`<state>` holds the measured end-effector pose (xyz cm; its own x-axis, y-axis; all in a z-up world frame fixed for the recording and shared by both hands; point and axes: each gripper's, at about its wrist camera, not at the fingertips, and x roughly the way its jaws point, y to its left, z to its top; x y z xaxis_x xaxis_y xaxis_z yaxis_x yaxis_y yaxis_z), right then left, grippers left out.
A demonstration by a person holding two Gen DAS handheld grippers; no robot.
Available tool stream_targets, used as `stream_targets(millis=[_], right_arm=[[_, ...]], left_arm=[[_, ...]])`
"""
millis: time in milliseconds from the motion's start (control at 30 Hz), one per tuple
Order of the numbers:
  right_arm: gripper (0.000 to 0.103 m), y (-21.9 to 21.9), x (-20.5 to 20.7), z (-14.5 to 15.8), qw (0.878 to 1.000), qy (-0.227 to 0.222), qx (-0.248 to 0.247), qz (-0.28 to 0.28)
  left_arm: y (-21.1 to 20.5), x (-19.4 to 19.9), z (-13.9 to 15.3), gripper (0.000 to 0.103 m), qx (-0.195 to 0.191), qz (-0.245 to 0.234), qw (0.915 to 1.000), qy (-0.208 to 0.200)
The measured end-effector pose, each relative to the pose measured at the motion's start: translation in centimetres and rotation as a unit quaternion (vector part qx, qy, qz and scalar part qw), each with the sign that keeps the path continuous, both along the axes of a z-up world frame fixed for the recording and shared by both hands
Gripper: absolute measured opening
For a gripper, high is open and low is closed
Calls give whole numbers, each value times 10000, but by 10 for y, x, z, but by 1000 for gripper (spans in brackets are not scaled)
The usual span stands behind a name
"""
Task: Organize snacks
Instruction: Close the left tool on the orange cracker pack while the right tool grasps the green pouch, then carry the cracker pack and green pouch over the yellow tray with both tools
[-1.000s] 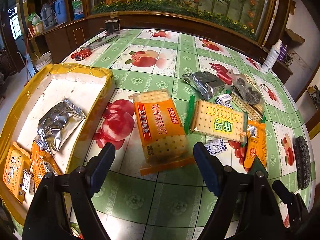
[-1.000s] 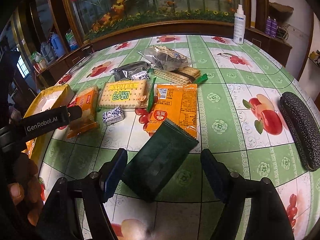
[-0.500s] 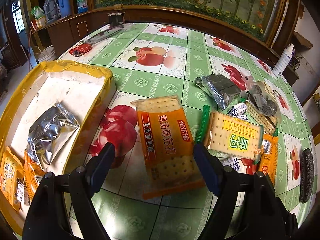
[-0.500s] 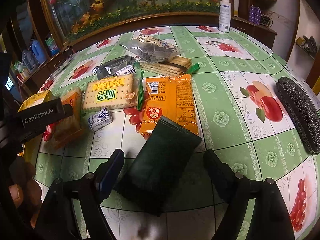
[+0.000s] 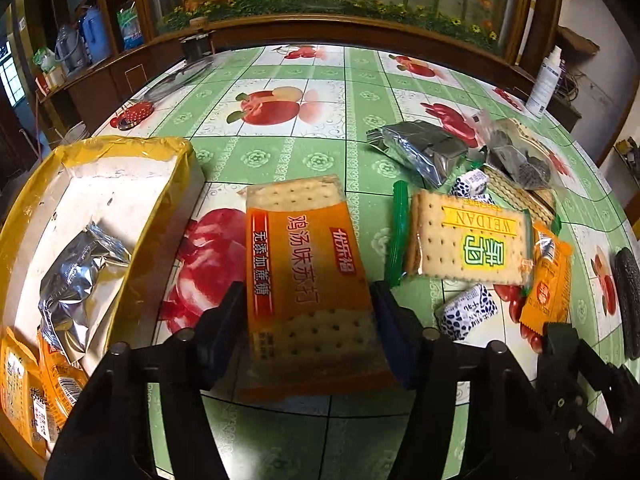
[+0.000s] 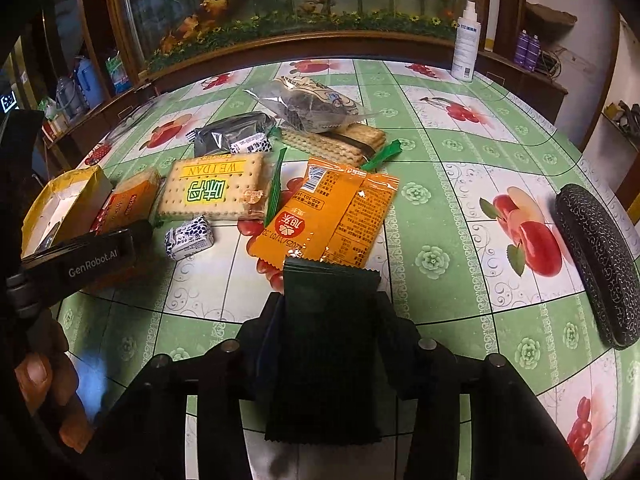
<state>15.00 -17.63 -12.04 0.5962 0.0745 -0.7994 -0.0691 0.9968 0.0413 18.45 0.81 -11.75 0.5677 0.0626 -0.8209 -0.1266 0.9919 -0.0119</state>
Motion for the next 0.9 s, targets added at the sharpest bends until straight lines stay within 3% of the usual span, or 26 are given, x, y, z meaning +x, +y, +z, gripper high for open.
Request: stream_targets(millis=[567,900], right_arm=[[46,-39,-16,1,9994,-97,331,-72],[45,-27,-28,19,9987,-263,400,157]], left_arm=[[5,-25,4,52,-171,-232,9996,-35],[-2,-52,25,52,321,-145,9989,-309]])
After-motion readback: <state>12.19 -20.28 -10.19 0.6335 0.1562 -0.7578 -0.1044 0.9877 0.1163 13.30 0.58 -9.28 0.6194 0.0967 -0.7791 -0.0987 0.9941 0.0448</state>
